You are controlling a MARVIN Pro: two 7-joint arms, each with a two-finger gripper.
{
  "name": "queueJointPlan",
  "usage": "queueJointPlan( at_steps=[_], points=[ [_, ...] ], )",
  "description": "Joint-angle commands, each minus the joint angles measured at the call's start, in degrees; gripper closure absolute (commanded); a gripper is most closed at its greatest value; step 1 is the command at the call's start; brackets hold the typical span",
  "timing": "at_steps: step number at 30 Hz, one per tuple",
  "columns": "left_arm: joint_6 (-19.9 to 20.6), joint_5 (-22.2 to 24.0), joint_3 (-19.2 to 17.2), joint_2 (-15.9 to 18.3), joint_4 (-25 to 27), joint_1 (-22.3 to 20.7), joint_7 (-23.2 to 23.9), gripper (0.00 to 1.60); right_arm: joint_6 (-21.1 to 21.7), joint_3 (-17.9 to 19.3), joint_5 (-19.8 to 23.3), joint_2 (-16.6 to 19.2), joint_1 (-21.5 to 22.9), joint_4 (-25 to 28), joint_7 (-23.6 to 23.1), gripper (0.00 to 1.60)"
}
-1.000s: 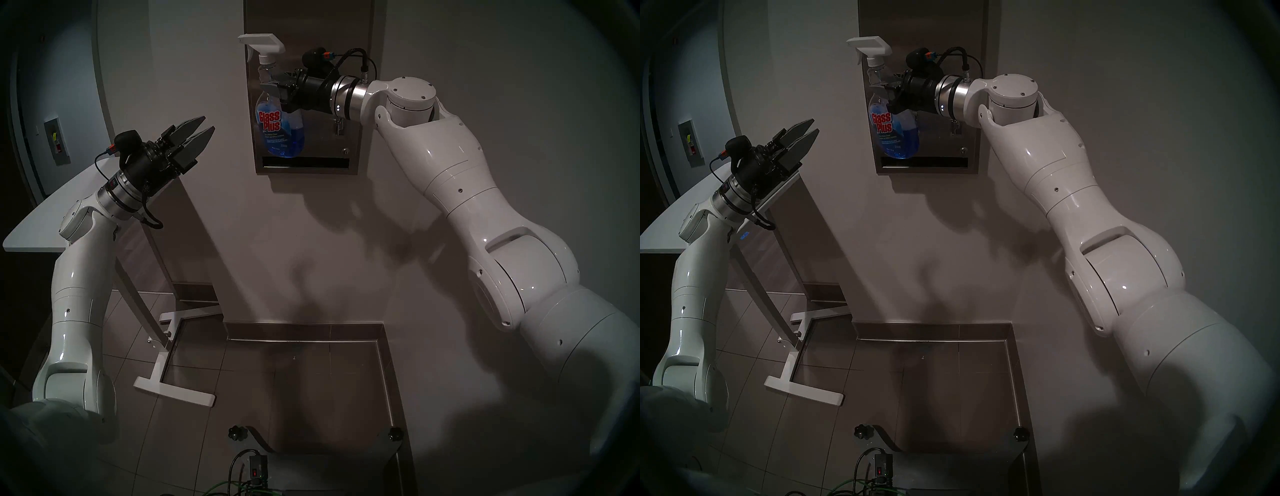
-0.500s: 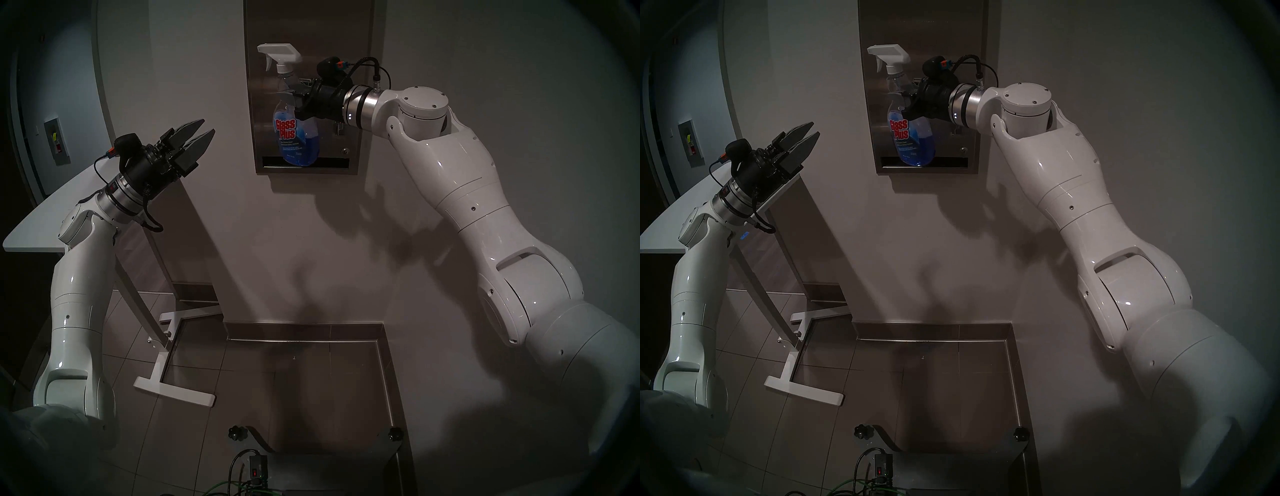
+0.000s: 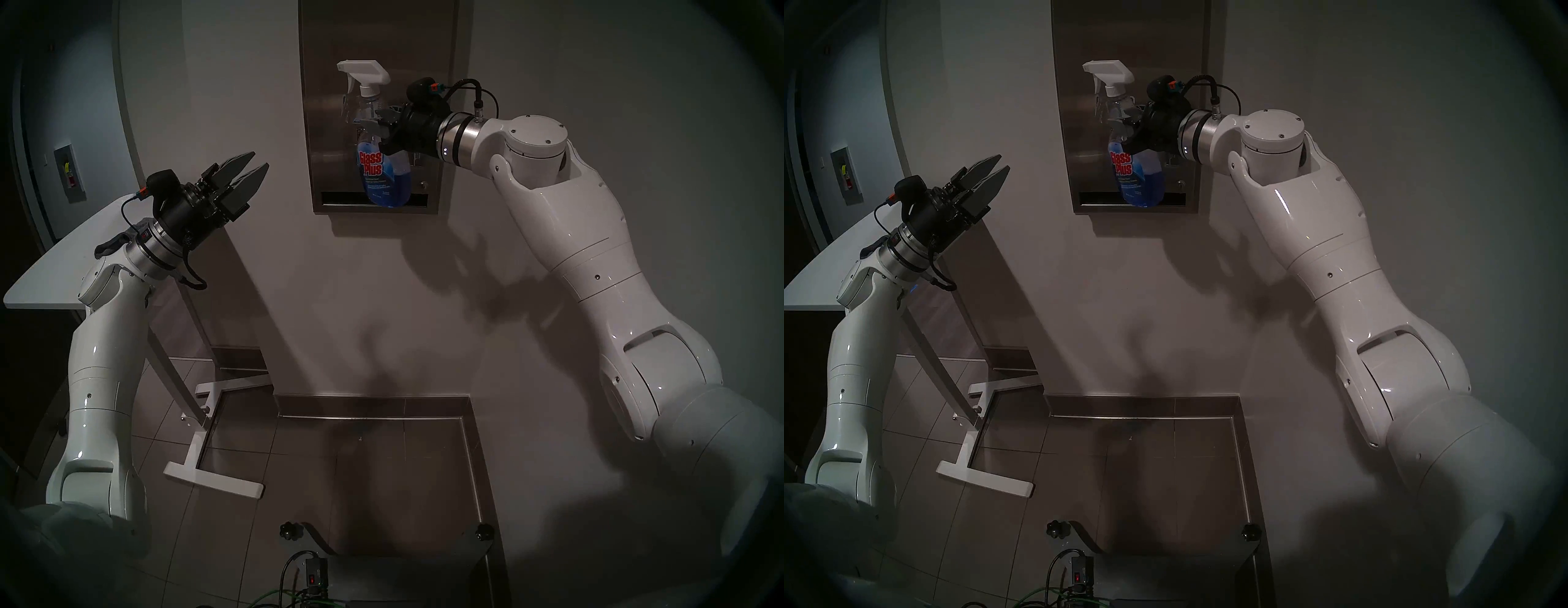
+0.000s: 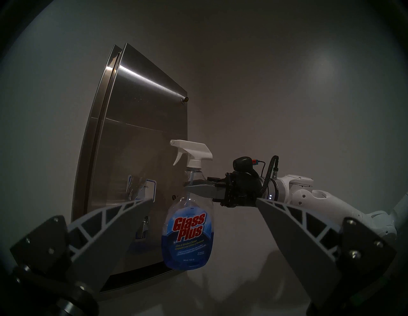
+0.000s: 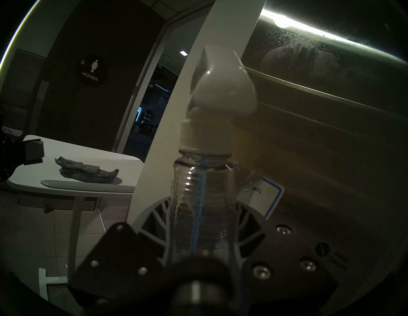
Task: Pick up the cleaner bottle and spray the cleaner onto the surface
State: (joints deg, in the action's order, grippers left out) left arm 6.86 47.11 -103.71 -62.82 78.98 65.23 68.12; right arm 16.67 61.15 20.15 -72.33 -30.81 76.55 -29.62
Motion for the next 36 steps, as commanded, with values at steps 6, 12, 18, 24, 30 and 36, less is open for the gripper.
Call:
queueJointPlan(
  at_steps=[6, 12, 18, 24, 30, 36],
  points=[
    [-0.5, 0.5, -0.9, -0.6, 2.4, 0.6, -0.7, 0.0, -0.1, 2.8, 1.1, 0.3, -1.9, 9.0, 2.9, 1.6],
    [-1.1, 0.6, -1.4, -1.2, 3.2, 1.3, -1.5, 0.0, 0.7, 3.4, 1.3, 0.9, -3.9, 12.3, 4.5, 1.6],
    [-1.8, 1.2, -2.2, -2.7, 4.1, 1.1, -3.4, 0.0, 1.8, 4.1, 1.3, 1.1, -5.8, 15.2, 6.5, 1.6],
    [-2.8, 1.4, -3.0, -4.4, 5.8, 1.9, -5.4, 0.0, 3.8, 4.7, 1.1, 0.8, -7.9, 18.5, 9.7, 1.6],
    [-3.3, 1.4, -4.8, -4.6, 6.6, 3.0, -6.9, 0.0, 6.5, 5.3, 0.1, -0.2, -10.0, 21.9, 14.8, 1.6],
    [-3.6, 1.1, -5.7, -4.9, 7.0, 3.4, -8.4, 0.0, 9.6, 7.4, -1.2, -0.9, -12.6, 25.9, 20.6, 1.6]
  ],
)
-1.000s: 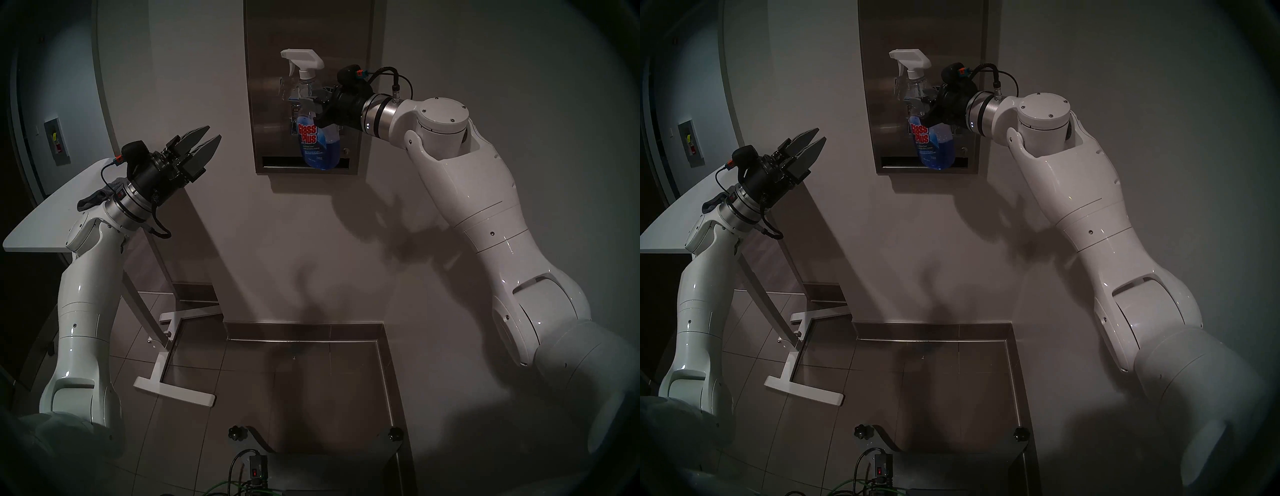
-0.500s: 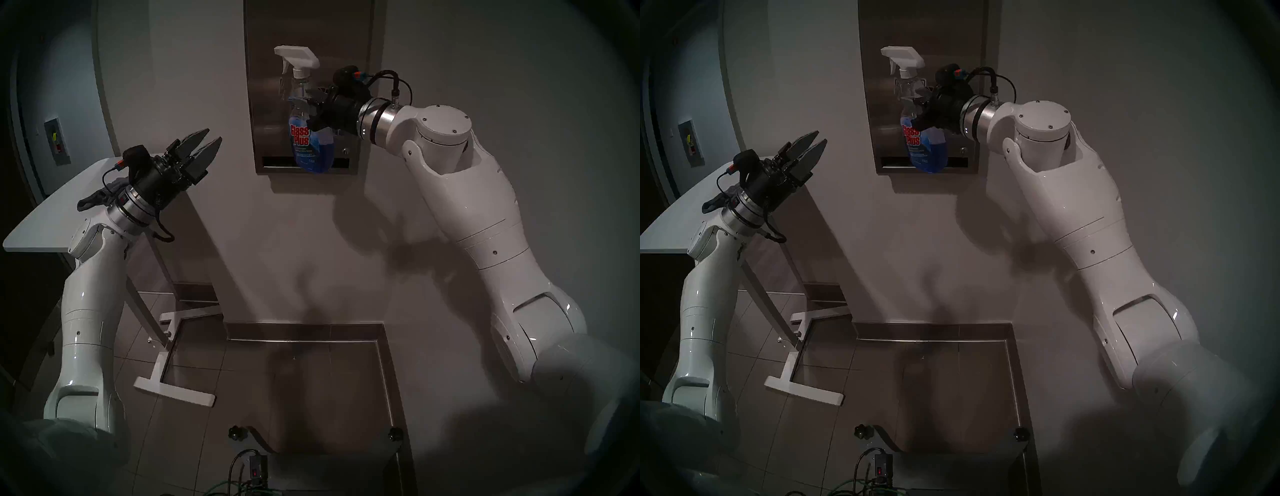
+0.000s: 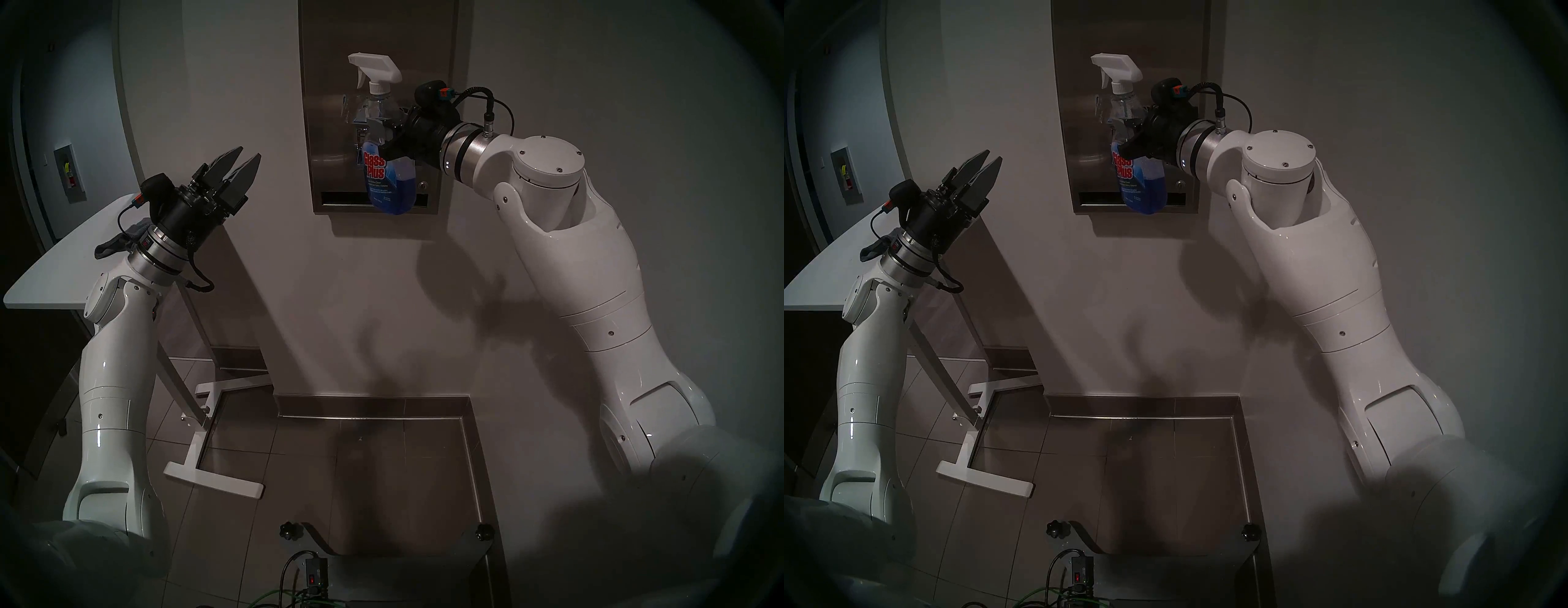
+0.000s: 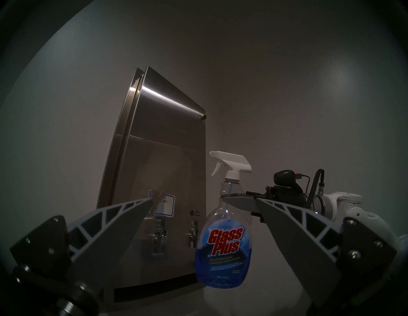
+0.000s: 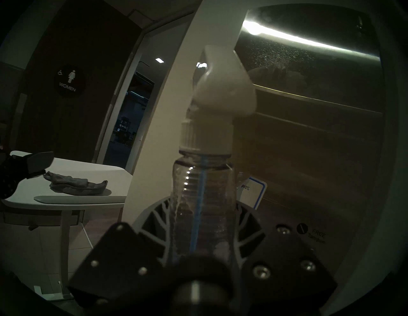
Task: Pick up the cleaner bottle and spray the cleaner onto the surface
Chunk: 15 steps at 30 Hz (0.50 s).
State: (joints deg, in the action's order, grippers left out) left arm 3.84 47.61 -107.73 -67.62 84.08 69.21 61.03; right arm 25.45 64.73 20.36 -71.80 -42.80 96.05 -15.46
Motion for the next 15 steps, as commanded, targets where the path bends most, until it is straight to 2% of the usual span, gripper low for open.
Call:
queueJointPlan(
  at_steps=[1, 5, 6, 7, 8, 15],
  points=[
    [-0.7, 0.4, -1.7, -0.3, 2.0, -0.6, -1.6, 0.0, 1.0, 4.3, -2.0, -1.8, -0.7, 6.3, 6.7, 1.6],
    [-1.4, -0.7, -0.9, -0.8, 2.7, -0.7, -2.6, 0.0, 2.6, 5.3, -3.3, -2.2, -2.5, 9.3, 11.0, 1.6],
    [-1.6, -1.0, -0.7, -1.0, 3.0, -0.7, -3.0, 0.0, 2.7, 5.6, -3.8, -2.8, -2.4, 8.7, 10.8, 1.6],
    [-2.1, -1.7, -0.3, -1.1, 3.2, -0.7, -3.4, 0.0, 3.5, 5.8, -3.9, -2.9, -3.4, 10.3, 12.8, 1.6],
    [-2.3, -2.0, 0.0, -1.2, 3.4, -0.7, -3.7, 0.0, 3.5, 6.0, -4.2, -3.2, -3.3, 9.9, 12.7, 1.6],
    [-4.6, -7.0, 2.2, -2.5, 5.4, -1.3, -8.1, 0.0, 6.2, 6.7, -5.8, -5.0, -6.5, 13.7, 19.2, 1.6]
  ],
)
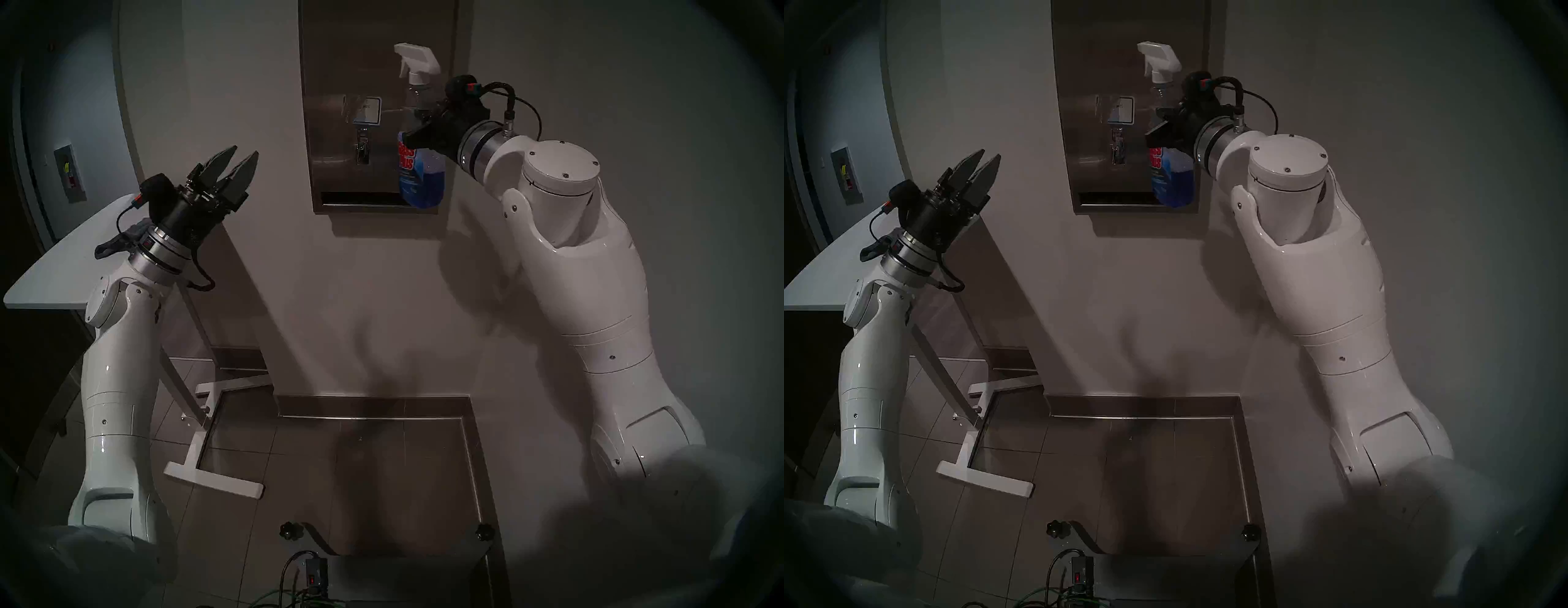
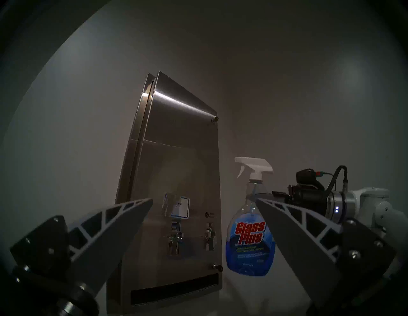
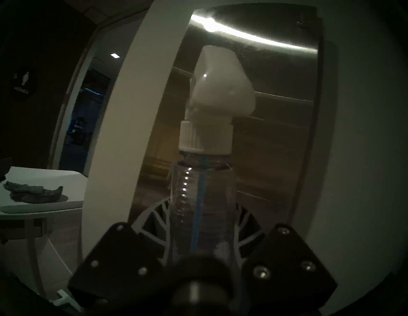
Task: Pick up the cleaner bottle and spray the cleaner onto the surface
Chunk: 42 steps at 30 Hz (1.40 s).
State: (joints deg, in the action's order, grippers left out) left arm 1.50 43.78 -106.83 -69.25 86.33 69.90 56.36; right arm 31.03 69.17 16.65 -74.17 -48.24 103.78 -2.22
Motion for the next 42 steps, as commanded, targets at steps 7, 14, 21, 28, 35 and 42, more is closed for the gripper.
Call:
queueJointPlan(
  at_steps=[7, 14, 21, 28, 35, 42],
  points=[
    [-4.1, -9.4, 2.8, -1.7, 4.8, -2.5, -9.9, 0.0, 3.1, 2.1, -3.4, -4.9, -4.3, 9.5, 12.4, 1.6],
    [-4.6, -14.0, 3.5, -2.2, 6.5, -2.5, -14.7, 0.0, 5.4, 1.3, -4.3, -7.2, -7.0, 12.4, 18.2, 1.6],
    [-4.3, -16.7, 3.7, -2.8, 8.6, -2.2, -17.8, 0.0, 7.1, 0.7, -4.0, -8.6, -8.9, 15.0, 21.3, 1.6],
    [-3.8, -18.1, 3.7, -3.3, 9.6, -1.8, -19.4, 0.0, 7.7, 0.0, -3.3, -8.7, -10.0, 16.7, 21.1, 1.6],
    [-3.5, -18.9, 3.6, -3.7, 10.1, -1.7, -20.2, 0.0, 8.0, 0.0, -3.4, -8.9, -10.2, 17.0, 21.4, 1.6],
    [-3.3, -19.2, 3.5, -3.9, 10.4, -1.6, -20.5, 0.0, 8.2, 0.0, -3.4, -9.0, -10.3, 17.1, 21.6, 1.6]
  ],
)
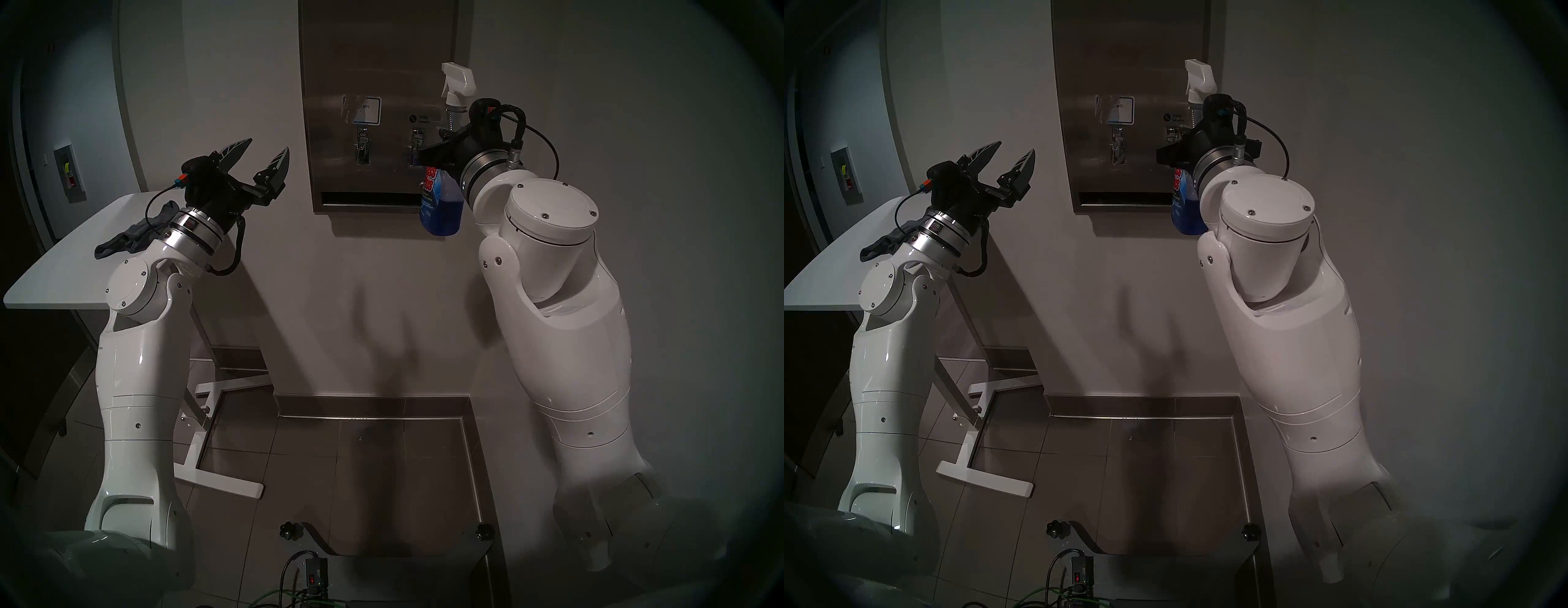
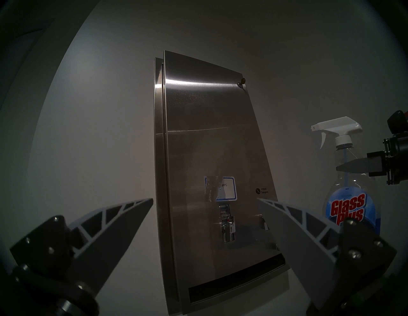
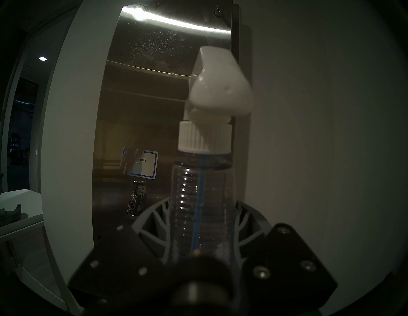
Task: Pick up the cleaner bottle and spray the cleaner onto the surface
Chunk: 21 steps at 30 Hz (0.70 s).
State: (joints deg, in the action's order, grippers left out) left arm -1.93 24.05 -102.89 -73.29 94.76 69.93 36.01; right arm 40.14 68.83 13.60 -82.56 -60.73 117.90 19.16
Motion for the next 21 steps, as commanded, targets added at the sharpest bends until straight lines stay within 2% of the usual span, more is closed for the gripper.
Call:
queueJointPlan(
  at_steps=[1, 13, 14, 21],
  points=[
    [0.1, 0.5, -0.4, 0.1, 2.0, -1.6, -0.2, 0.0, -0.9, 0.3, -0.3, -0.7, 2.2, 3.0, 0.2, 1.6],
    [0.2, 0.6, -0.3, 0.2, 2.1, -1.5, -0.5, 0.0, -0.8, 0.3, -0.4, -0.8, 2.2, 3.0, 0.3, 1.6],
    [0.8, 1.2, -0.2, 0.1, 1.9, -1.9, -0.2, 1.6, -0.8, 0.3, -0.4, -0.8, 2.2, 3.0, 0.3, 1.6],
    [2.0, 1.8, 1.8, 0.5, 1.3, -5.1, 1.0, 1.6, -0.6, 0.4, -0.4, -0.8, 2.2, 3.0, 0.4, 1.6]
  ],
)
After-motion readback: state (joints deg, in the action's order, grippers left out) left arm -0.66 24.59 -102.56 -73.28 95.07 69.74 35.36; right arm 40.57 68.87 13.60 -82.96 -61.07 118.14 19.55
